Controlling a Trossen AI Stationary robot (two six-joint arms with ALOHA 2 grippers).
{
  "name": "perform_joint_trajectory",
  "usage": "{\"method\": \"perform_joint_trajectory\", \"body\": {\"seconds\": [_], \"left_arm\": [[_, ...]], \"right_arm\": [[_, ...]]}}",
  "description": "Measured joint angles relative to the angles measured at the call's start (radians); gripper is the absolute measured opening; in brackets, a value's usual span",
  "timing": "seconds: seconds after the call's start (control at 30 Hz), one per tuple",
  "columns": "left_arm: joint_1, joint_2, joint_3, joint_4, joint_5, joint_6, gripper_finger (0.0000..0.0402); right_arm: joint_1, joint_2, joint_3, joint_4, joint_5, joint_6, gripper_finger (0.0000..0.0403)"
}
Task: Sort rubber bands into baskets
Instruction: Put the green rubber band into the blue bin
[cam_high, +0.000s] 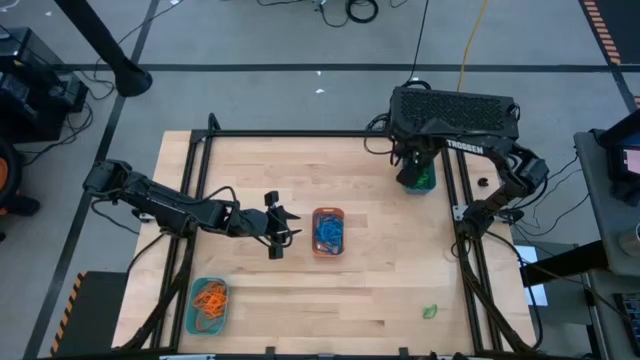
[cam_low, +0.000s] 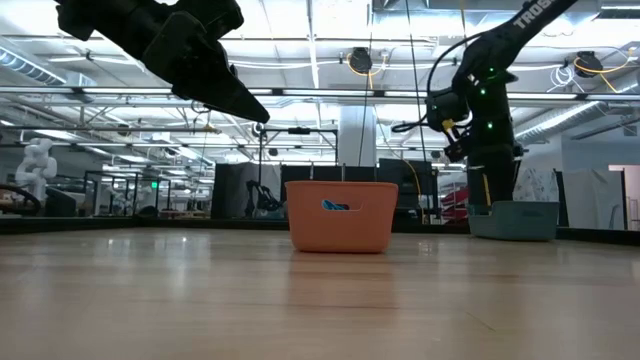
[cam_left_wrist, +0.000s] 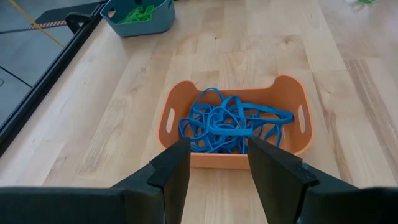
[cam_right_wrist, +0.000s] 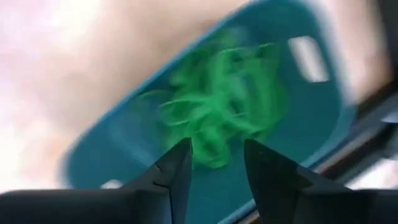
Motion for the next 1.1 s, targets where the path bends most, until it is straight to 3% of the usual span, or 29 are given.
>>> {"method": "perform_joint_trajectory", "body": {"seconds": [0.17,0.5,0.83,1.1], "left_arm": [[0.0,0.0,0.0,0.0,0.0,0.0,0.0169],[0.0,0.0,0.0,0.001,0.0,-0.002,0.0169],[0.0,0.0,0.0,0.001,0.0,-0.003,0.0169],[0.0,0.0,0.0,0.0,0.0,-0.01,0.0169]], "right_arm": [[0.038,-0.001,0.0,-0.093,-0.14,0.028,0.0136],[0.229,-0.001,0.002,-0.272,-0.147,0.171,0.0123],[0.518,-0.001,0.002,-0.405,-0.145,0.429,0.0122],[0.844,-0.002,0.002,-0.36,-0.392,0.578,0.0122]]}}
